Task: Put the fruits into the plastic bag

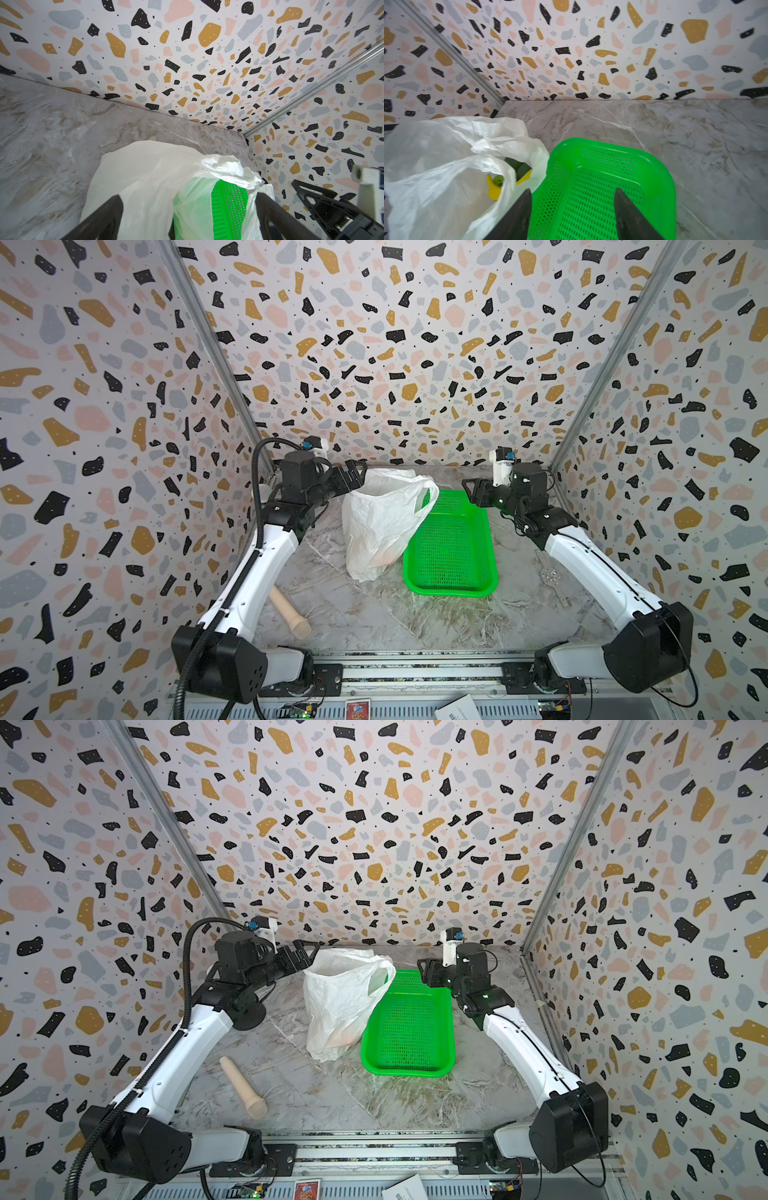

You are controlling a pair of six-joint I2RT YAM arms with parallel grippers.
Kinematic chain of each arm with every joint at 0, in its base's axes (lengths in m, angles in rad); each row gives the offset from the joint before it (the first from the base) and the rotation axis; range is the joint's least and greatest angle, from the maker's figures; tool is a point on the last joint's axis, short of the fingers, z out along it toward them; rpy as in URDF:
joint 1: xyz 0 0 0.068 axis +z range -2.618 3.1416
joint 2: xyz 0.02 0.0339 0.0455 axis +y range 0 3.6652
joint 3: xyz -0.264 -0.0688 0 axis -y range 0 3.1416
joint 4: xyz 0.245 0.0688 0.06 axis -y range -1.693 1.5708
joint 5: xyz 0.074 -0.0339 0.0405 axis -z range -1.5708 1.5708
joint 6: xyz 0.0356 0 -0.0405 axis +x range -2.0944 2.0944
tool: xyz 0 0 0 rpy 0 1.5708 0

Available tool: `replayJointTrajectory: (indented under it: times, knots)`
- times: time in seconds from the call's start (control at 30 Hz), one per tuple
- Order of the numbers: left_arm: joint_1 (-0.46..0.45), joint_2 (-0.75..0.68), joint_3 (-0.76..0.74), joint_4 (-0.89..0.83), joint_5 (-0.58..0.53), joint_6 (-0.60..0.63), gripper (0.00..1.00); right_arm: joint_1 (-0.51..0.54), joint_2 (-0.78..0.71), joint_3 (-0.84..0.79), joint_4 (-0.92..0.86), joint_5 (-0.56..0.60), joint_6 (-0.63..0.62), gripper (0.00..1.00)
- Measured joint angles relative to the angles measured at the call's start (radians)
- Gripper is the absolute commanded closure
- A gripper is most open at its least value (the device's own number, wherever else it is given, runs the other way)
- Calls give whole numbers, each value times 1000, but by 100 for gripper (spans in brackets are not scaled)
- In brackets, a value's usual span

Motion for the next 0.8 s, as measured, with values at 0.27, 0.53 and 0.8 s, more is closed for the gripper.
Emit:
replayJointTrajectory:
  times: [0.27, 0.53, 0.8]
  knots:
    - [-2, -118, -27, -34, -426, 93, 1, -164, -275, -314, 192, 271, -29, 0]
    - [-1, -161, -452, 87, -961, 58, 1, -163, -486, -1057, 723, 495, -203, 1]
    - [0, -77, -706, 337, -1221, 112, 1, -124, -412, -1146, 927, 624, -233, 1]
